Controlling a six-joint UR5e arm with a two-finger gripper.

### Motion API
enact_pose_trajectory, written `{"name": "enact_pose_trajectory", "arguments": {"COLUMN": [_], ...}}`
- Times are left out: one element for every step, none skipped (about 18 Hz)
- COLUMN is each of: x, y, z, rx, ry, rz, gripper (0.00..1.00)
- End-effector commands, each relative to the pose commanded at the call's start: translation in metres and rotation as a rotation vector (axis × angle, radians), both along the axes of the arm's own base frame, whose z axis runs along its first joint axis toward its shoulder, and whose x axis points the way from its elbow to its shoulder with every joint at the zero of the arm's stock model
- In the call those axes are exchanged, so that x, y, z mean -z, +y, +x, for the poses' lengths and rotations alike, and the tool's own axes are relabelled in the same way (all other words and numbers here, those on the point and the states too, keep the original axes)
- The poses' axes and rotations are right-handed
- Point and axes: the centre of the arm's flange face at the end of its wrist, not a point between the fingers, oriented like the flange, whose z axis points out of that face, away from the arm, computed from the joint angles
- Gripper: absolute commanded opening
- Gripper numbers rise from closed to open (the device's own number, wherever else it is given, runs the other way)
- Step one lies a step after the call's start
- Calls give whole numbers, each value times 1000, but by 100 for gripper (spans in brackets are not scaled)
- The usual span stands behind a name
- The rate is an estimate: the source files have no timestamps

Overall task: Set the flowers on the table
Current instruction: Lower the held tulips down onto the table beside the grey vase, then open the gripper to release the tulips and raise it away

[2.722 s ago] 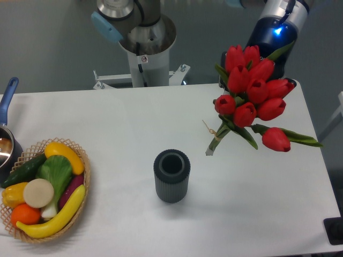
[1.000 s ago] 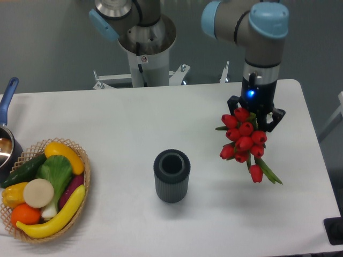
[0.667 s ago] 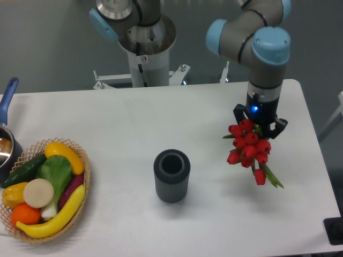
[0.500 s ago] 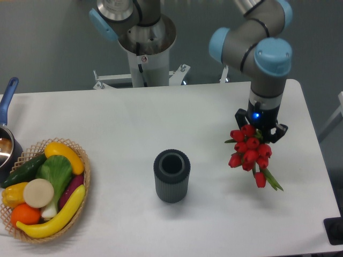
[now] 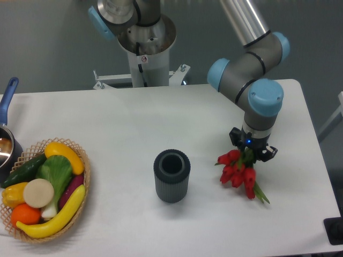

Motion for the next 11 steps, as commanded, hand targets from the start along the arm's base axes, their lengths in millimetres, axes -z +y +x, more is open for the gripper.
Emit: {"name": "enact_pose_trajectory", "arguments": {"x": [-3, -13, -26, -43, -53, -62, -76, -82, -90, -94, -95], "y": [1, 1, -1, -5, -3, -1, -4, -5, -12, -24, -34], "z": [-1, -1, -2, -6, -11, -16, -27, -31, -35, -41, -46], "rx": [0, 1, -4, -9, -10, -10, 4, 23, 39, 61, 99], "ry": [5, 25, 48, 77, 94, 107, 124, 131, 138, 126, 97], "rz": [7, 20, 31, 45, 56, 73, 88, 88, 86, 78, 78], "gripper": [100, 100, 100, 100, 100, 100, 100, 100, 100, 100, 100]}}
